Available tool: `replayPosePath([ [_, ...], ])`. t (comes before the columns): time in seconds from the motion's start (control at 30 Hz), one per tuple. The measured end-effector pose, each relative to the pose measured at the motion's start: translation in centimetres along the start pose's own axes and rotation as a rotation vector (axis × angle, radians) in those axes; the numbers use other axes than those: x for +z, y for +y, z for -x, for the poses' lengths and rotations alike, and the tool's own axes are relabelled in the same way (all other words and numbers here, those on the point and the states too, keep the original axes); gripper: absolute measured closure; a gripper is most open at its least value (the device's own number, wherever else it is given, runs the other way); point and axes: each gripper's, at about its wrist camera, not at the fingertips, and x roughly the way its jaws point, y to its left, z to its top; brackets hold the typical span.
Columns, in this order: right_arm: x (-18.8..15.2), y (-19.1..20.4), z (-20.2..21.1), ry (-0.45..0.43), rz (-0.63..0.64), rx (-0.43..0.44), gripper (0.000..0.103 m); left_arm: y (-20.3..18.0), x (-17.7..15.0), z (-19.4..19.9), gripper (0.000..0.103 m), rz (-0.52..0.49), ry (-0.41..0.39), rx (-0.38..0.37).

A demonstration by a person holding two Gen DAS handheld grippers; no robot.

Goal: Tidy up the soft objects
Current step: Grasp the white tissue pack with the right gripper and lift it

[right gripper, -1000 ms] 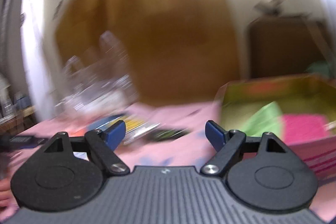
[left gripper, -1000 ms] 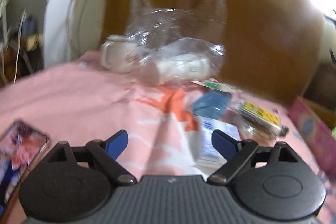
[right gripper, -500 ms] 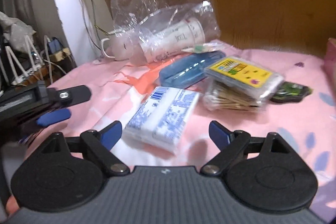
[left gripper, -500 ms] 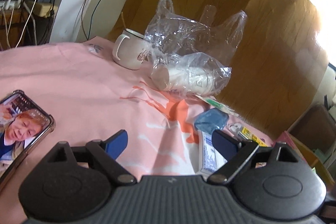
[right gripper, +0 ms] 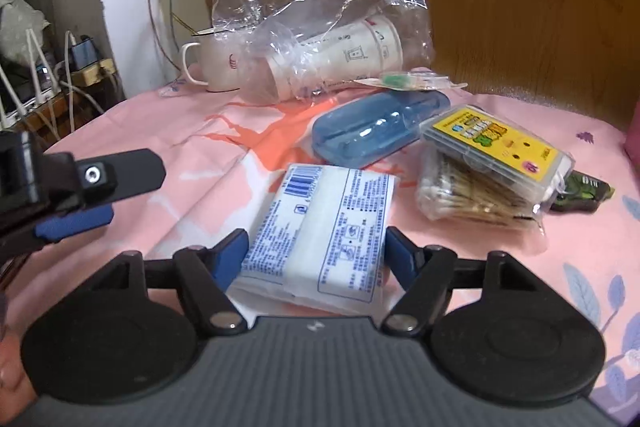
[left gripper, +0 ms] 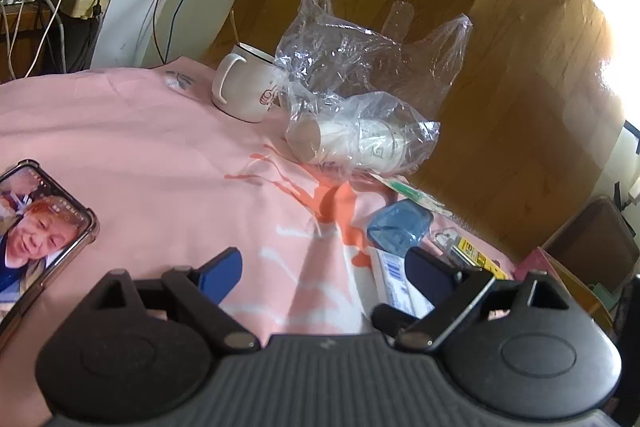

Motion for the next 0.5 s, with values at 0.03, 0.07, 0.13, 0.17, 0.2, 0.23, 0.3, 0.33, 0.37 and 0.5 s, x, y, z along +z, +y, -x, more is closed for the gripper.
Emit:
replayPosePath([
  [0.03, -0.1, -0.3, 0.2, 0.002, 0.009, 0.000, 0.028, -0.1, 0.0, -0.1, 0.011, -0.007, 0.005, 0.000],
  [0.07, -0.4, -0.6, 0.7, 0.003, 0.019, 0.002, 0.028, -0.3, 0.0, -0.2, 0.010, -0.018, 0.012, -0.001],
  [0.13, -1.1, -1.2, 1.8, 0.008, 0.033, 0.029, 0.029, -0.9, -0.2, -0.5, 0.010, -0.051, 0.030, -0.007],
  [0.17, -1.5, -1.6, 2.4, 0.005, 0.048, 0.050, 0.029, -1.2, -0.3, -0.5, 0.009, -0.071, 0.037, -0.009],
  [0.2, -2.0, -1.9, 3.3, 0.006, 0.069, 0.073, 0.029, -1.7, -0.5, -0.6, 0.008, -0.100, 0.044, -0.010],
  [0.23, -2.5, -2.2, 4.0, 0.015, 0.092, 0.093, 0.029, -2.0, -0.6, -0.7, 0.008, -0.124, 0.050, -0.013],
  [0.3, -3.7, -2.8, 5.8, 0.016, 0.147, 0.130, 0.029, -2.9, -1.0, -0.9, 0.008, -0.179, 0.062, -0.017],
  [0.33, -4.3, -3.1, 6.7, 0.015, 0.173, 0.137, 0.029, -3.3, -1.1, -1.0, 0.008, -0.203, 0.068, -0.020],
  [0.37, -4.9, -3.4, 7.7, 0.012, 0.199, 0.139, 0.029, -3.6, -1.3, -1.1, 0.008, -0.226, 0.077, -0.027],
  [0.5, -7.1, -5.0, 11.0, 0.001, 0.225, 0.129, 0.029, -4.9, -1.9, -1.7, 0.007, -0.312, 0.128, -0.043],
])
